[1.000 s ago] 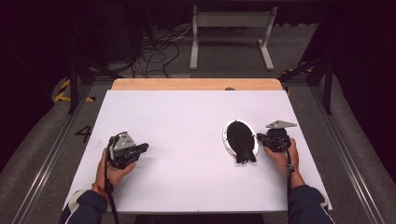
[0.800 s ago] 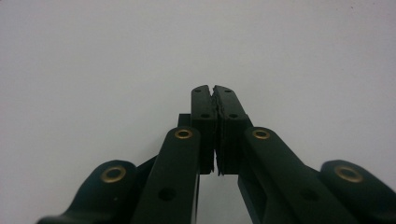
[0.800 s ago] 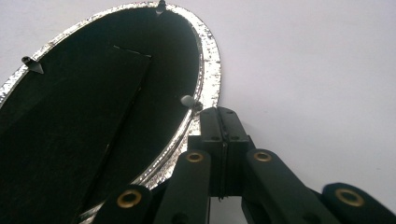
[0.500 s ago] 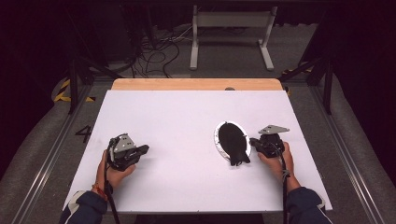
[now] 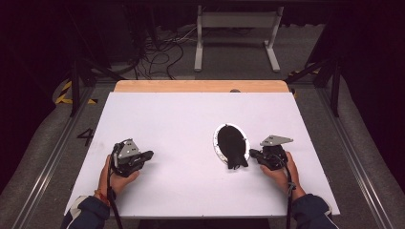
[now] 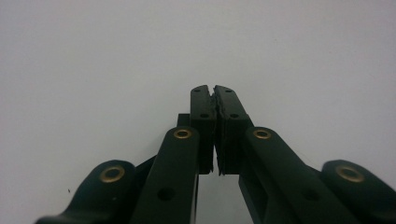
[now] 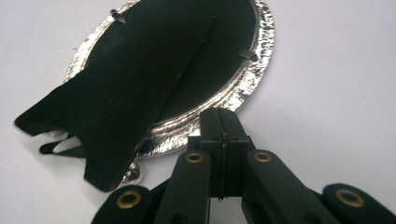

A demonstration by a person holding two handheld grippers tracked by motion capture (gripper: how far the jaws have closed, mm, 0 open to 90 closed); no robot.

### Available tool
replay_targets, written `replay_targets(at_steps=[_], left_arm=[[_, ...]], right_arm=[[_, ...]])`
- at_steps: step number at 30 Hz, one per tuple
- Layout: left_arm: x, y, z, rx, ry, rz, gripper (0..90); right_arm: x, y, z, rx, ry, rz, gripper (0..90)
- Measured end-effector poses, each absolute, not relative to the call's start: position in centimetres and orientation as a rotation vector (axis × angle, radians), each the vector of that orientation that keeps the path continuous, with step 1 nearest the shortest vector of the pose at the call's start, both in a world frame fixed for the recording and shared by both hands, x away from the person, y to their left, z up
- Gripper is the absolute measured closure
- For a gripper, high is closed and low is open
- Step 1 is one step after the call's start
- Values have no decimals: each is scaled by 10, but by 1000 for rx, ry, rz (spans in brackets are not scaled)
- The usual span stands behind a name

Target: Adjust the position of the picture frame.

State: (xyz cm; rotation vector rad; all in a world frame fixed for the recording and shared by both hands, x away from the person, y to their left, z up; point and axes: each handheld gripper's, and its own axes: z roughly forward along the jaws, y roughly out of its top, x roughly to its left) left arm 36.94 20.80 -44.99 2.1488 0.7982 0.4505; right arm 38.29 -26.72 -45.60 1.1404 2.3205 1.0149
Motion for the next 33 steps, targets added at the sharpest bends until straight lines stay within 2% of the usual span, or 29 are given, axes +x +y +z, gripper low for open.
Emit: replay_targets(at_steps=[8,15,17,33], left_arm=[[368,210,-451,2137,784,427,884],[369,209,-451,2151,769,410,900],[368,209,-451,2141,734,362,900],[369,205,-452,2150,762,365,900]], right_arm=[[384,-265,-455,1129,2324,997,900],[402,-266,-456,1220,2252,1002,900],[407,-265,-456,1233,2239,998,900],[416,-261,-456,1231,2243,993,900]])
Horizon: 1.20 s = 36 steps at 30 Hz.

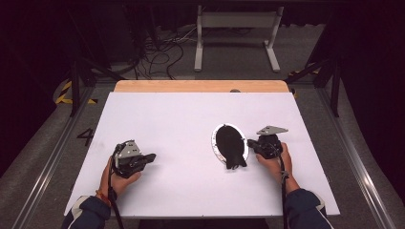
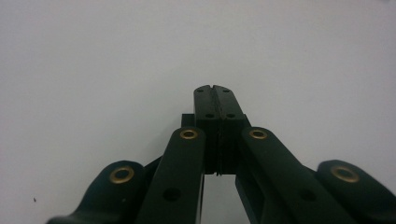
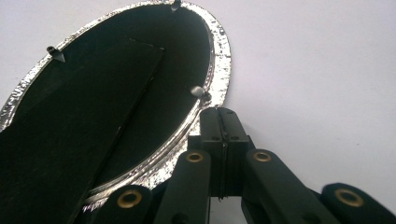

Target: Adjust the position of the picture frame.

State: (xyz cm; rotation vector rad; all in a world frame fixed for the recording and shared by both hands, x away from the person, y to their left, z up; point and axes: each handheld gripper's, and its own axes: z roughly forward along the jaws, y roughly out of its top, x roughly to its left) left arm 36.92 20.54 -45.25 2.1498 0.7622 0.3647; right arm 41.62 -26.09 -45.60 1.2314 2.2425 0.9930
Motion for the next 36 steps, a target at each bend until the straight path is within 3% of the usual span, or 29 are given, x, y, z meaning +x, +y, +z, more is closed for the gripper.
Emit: replay_targets(at_steps=[15,25,36], left_arm=[[370,202,-454,2114,769,323,900],[375,177,-454,2148,721,301,897],[386,150,-450,2158,673,306,899]], right_arm=[[387,-239,-456,1143,2348,1021,900],[378,-223,-457,1148,2333,1029,900],[400,-226,-458,1153,2306,1025,900]])
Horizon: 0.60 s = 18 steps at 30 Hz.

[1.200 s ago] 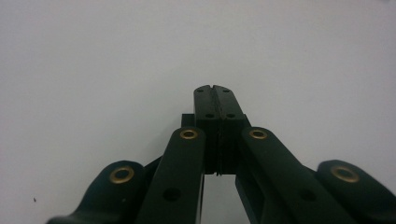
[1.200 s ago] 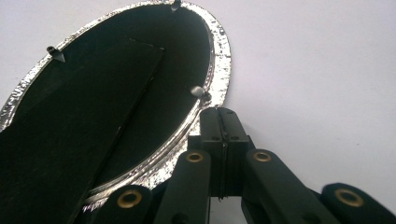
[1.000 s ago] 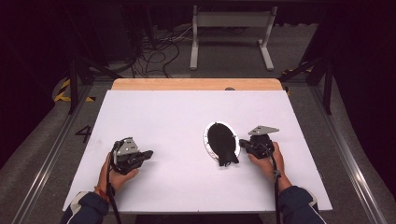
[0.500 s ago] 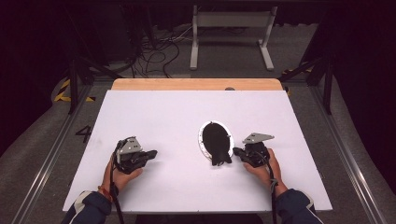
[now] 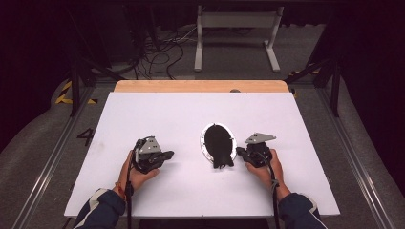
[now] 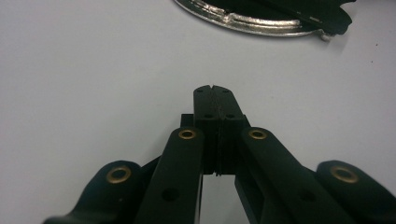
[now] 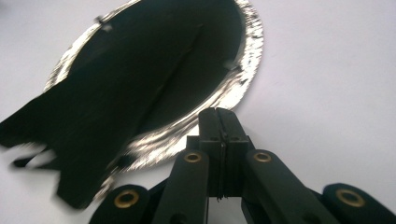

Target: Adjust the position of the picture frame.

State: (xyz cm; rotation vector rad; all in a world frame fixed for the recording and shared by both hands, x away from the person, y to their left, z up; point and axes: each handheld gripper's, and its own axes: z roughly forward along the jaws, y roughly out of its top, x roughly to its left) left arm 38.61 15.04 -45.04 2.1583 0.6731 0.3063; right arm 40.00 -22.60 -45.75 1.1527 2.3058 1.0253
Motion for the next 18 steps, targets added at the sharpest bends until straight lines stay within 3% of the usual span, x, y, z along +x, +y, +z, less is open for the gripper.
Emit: replay_targets(at_steps=[7,18], left_arm=[[393,143,-448,2181,646,359,878],[387,162,-443,2161,649,365,879]], right_arm=[[424,-229,-457,1225,2301,1060,900],[409,-211,-458,1188,2303,1038,900]])
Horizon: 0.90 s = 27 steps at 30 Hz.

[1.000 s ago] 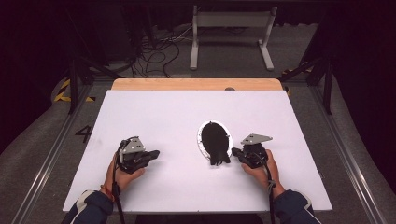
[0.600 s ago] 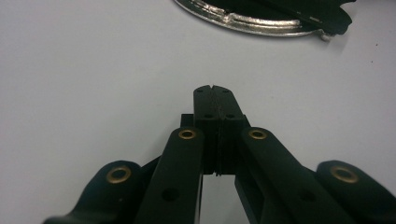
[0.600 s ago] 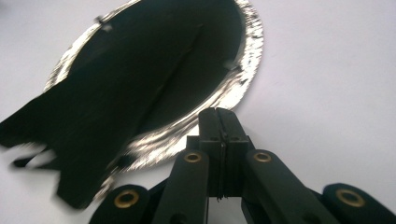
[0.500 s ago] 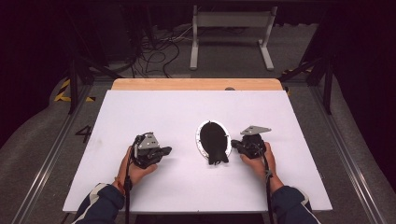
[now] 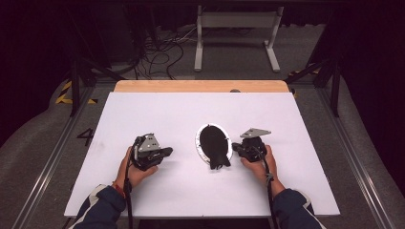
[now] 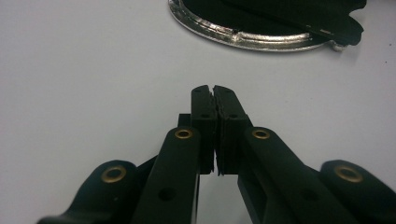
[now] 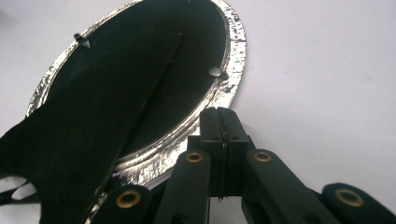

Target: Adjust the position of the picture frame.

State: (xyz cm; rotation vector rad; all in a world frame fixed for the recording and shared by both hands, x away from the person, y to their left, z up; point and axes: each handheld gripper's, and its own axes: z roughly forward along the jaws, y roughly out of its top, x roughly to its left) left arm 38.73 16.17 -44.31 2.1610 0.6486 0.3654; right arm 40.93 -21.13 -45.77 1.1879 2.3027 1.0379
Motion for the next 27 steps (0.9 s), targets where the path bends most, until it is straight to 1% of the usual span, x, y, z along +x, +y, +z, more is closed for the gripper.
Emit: replay_targets(at_steps=[3,7,9,12,13,16,21,27], left_arm=[[383,168,-444,2157,661,361,880],[377,171,-442,2171,599,414,881],[376,172,-441,2162,595,414,880],[372,173,-441,2161,610,405,879],[371,174,-442,2170,613,404,879],[368,175,-444,2184,621,413,877],[359,185,-446,2185,653,415,879],[345,206,-446,2163,703,439,878]], right_arm=[[403,-207,-458,1151,2319,1037,900],[395,-204,-457,1126,2353,1036,900],[389,-201,-456,1090,2381,1012,900],[382,-199,-454,1070,2432,1023,898],[380,-198,-454,1057,2448,1026,880],[374,-195,-454,1018,2459,1017,865],[372,-192,-454,1019,2460,1012,898],[368,-190,-454,1015,2482,1020,900]])
